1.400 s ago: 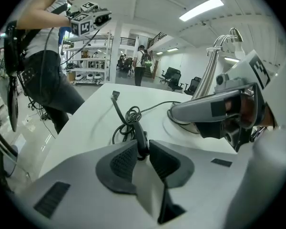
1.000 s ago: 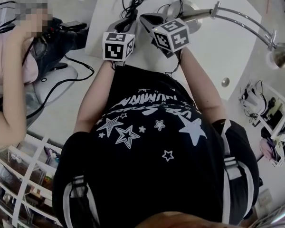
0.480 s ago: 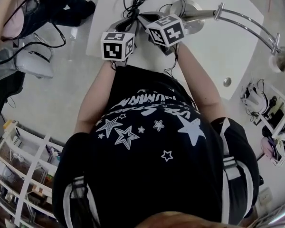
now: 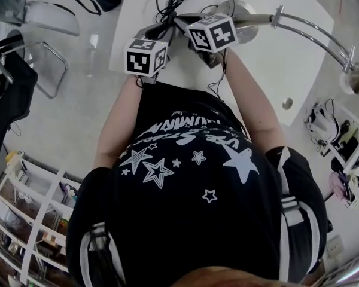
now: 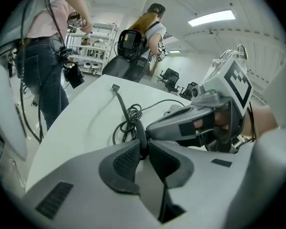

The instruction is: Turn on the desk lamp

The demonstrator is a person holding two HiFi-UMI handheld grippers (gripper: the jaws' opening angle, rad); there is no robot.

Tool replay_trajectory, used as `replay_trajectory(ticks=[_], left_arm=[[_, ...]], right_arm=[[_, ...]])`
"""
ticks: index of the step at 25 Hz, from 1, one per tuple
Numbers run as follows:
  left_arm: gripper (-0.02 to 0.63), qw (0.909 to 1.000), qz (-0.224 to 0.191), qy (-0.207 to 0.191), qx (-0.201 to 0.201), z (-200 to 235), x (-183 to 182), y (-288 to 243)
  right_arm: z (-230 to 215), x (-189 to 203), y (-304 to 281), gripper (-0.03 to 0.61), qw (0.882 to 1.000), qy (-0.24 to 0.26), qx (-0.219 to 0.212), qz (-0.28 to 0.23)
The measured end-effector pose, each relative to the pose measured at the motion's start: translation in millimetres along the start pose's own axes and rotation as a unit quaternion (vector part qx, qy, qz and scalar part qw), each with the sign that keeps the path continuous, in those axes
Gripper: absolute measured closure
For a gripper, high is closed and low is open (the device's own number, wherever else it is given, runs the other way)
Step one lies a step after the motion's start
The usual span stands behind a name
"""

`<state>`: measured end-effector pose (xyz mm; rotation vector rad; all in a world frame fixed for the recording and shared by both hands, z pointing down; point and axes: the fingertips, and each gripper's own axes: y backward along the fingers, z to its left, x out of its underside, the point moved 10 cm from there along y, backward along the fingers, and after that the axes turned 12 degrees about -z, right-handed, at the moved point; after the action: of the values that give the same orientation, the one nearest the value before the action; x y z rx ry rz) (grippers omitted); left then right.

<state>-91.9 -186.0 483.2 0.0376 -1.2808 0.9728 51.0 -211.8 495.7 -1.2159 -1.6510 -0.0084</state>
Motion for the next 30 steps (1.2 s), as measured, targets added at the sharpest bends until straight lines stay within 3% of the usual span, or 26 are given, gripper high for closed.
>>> replay_trajectory(ticks=[20,27,30], left_arm=[[0.551,0.9996,-0.012,0.015,-0.019,-7.4,6.4,-7.9],[0.551,0.999,-0.008,-0.016,-0.042,-5.9,6.2,-6.3],[0.551,0.9978,-0.026,-0.022,-0.057,-10.1,4.4,1.1]], right_arm=[[-5.2,0.1,7.7,0.574,1.0,0.015,0.013,-0.009],[-2.8,2.0,7.8,0.574,1.0,0.018,0.006,-0.017],[-2.0,3.2,17.7,0.574,0.999,0.019,0.007,-0.028]])
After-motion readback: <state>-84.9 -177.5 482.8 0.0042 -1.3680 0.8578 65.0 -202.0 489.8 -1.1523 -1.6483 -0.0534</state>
